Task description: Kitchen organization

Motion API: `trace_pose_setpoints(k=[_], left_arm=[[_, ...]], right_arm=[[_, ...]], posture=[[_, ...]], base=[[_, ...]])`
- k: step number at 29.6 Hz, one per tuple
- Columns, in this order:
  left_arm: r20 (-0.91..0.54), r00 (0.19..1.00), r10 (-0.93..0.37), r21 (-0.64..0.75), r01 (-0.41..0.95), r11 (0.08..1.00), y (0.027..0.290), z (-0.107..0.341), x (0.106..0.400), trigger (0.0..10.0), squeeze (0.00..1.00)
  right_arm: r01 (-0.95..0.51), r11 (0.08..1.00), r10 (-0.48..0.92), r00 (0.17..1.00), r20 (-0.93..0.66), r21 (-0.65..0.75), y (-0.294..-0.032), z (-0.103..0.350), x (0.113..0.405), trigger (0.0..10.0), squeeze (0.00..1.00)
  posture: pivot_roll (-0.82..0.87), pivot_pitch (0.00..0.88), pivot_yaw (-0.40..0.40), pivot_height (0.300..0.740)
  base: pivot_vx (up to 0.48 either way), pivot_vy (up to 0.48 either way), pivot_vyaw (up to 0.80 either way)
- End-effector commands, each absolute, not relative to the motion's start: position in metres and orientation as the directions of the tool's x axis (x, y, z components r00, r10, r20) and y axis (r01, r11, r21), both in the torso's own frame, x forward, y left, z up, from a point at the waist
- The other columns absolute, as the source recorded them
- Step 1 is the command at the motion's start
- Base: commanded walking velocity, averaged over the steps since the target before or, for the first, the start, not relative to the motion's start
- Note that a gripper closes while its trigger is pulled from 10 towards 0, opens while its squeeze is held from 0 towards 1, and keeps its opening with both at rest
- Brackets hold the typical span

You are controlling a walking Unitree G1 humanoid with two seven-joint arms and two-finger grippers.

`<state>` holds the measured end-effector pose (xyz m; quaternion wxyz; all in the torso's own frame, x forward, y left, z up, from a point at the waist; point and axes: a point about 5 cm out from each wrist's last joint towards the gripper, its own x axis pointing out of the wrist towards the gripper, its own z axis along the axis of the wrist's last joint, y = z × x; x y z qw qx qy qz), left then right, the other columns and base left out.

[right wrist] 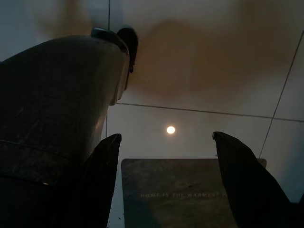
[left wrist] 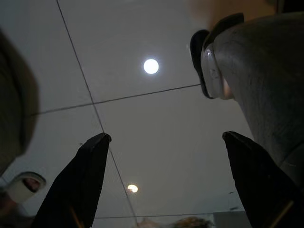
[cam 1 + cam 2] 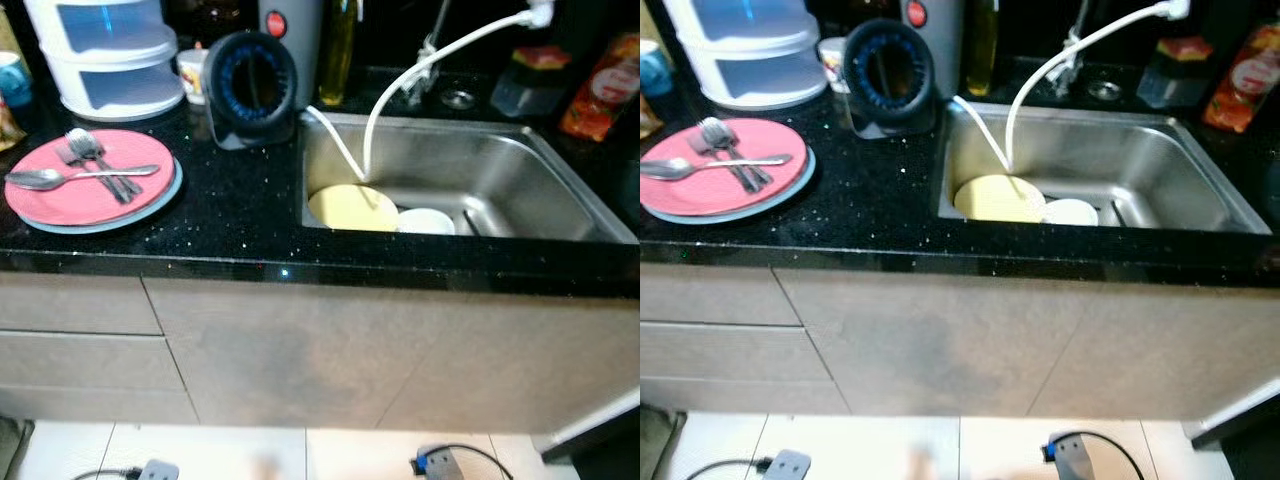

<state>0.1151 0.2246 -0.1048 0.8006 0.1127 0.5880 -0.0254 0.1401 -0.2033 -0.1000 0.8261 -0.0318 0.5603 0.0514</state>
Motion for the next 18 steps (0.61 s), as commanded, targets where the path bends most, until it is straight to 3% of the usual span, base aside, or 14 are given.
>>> trace_pose_setpoints(k=[1,3,10,18], left_arm=[[-0.951,0.298,0.083,0.143,0.184,0.973,0.222,-0.106,0.113,10.0,0.0],[-0.95,0.302,0.086,0.144,0.178,0.973,0.222,-0.106,0.113,10.0,0.0],[-0.937,0.337,0.095,0.15,0.14,0.979,0.225,-0.102,0.123,10.0,0.0],[-0.927,0.363,0.088,0.15,0.146,0.978,0.225,-0.1,0.129,10.0,0.0]], right_arm=[[-0.137,0.99,0.09,0.37,-0.925,0.042,-0.197,-0.101,0.138,10.0,0.0],[-0.129,0.99,0.103,0.379,-0.92,0.058,-0.197,-0.101,0.139,10.0,0.0],[-0.129,0.99,0.098,0.385,-0.918,0.051,-0.198,-0.1,0.141,10.0,0.0],[-0.125,0.991,0.082,0.382,-0.921,0.037,-0.198,-0.1,0.141,10.0,0.0]], posture=[[0.09,0.064,-0.03,0.74],[0.09,0.064,-0.03,0.74],[0.09,0.057,-0.034,0.74],[0.09,0.055,-0.034,0.74]], base=[[0.0,0.0,0.0],[0.0,0.0,0.0],[0.0,0.0,0.72],[0.0,0.0,0.0]])
